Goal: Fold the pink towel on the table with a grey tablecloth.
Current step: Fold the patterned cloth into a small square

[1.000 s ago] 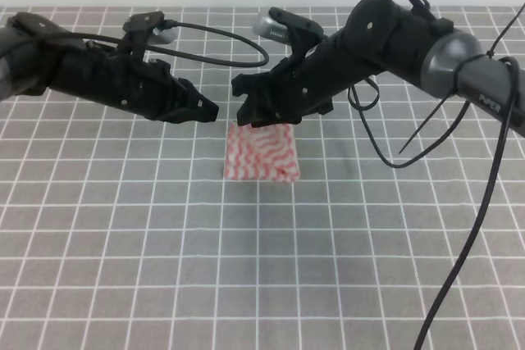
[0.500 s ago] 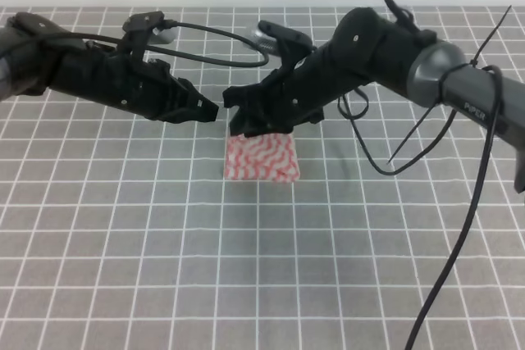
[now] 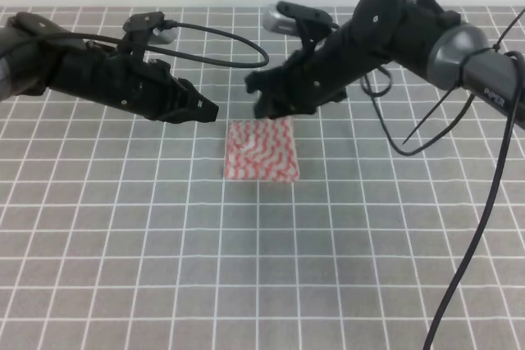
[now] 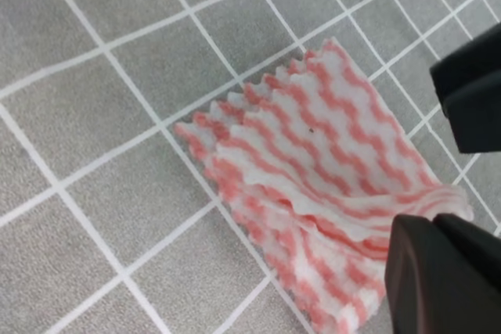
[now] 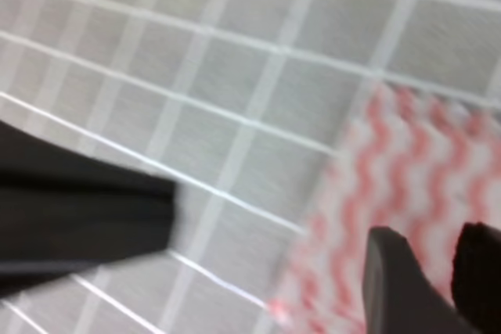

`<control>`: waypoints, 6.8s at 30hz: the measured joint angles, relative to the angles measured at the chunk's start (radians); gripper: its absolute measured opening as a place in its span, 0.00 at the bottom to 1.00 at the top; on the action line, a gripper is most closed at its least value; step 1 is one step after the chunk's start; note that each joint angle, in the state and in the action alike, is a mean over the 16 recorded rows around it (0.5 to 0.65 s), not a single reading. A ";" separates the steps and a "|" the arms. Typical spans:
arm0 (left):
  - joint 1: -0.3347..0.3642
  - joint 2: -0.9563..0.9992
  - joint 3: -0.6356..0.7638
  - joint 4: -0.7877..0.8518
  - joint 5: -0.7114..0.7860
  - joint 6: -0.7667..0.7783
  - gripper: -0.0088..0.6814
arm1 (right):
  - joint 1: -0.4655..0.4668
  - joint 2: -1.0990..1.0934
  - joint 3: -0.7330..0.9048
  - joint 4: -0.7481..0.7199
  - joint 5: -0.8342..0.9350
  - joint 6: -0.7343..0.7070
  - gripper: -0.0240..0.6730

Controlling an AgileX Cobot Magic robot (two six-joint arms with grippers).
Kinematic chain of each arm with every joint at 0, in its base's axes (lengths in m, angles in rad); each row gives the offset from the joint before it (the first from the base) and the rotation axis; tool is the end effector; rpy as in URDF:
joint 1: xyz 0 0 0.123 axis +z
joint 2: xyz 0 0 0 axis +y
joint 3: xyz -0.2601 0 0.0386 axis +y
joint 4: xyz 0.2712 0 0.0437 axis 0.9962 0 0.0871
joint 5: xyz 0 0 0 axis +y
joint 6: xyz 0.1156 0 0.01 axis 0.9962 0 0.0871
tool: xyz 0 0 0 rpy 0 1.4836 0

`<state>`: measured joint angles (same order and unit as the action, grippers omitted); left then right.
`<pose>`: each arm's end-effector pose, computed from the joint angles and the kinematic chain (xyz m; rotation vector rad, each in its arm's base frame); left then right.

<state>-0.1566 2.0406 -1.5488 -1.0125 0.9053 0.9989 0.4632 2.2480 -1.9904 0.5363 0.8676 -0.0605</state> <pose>0.4409 -0.1480 0.1753 0.7165 2.3163 -0.8986 0.4516 0.2761 0.1869 -0.3704 2.5919 0.7991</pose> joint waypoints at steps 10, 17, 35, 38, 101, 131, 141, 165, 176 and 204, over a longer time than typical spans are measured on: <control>0.000 -0.001 0.000 -0.001 -0.003 -0.001 0.01 | -0.005 0.026 -0.004 -0.041 0.063 0.030 0.24; 0.000 -0.002 0.000 -0.002 -0.004 -0.001 0.01 | 0.011 0.044 -0.005 0.000 0.075 0.029 0.20; 0.000 -0.002 0.000 -0.001 -0.006 0.000 0.01 | 0.059 0.062 -0.005 0.023 0.085 0.027 0.17; 0.000 -0.003 0.000 -0.002 -0.006 0.000 0.01 | 0.061 0.064 -0.005 0.025 0.084 0.026 0.17; -0.162 0.057 -0.001 0.177 -0.030 -0.131 0.01 | -0.046 0.062 -0.114 -0.048 0.351 0.025 0.01; -0.159 0.032 0.000 0.200 -0.068 -0.137 0.01 | -0.029 0.108 -0.115 -0.029 0.349 0.022 0.01; -0.158 0.043 0.000 0.204 -0.088 -0.139 0.01 | -0.032 0.101 -0.115 -0.031 0.292 0.029 0.01; -0.122 -0.040 0.002 0.206 -0.149 -0.125 0.01 | -0.048 0.116 -0.123 -0.033 0.232 0.030 0.01; -0.119 -0.269 0.187 0.119 -0.326 -0.040 0.01 | -0.049 -0.027 -0.123 -0.134 0.223 0.026 0.01; -0.119 -1.443 1.111 -0.130 -0.743 0.098 0.01 | -0.047 -0.633 0.167 -0.257 0.163 0.001 0.01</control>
<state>-0.2757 0.5971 -0.4374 -1.1425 0.1622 1.0972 0.4158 1.6155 -1.8236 0.2788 1.0308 -0.0593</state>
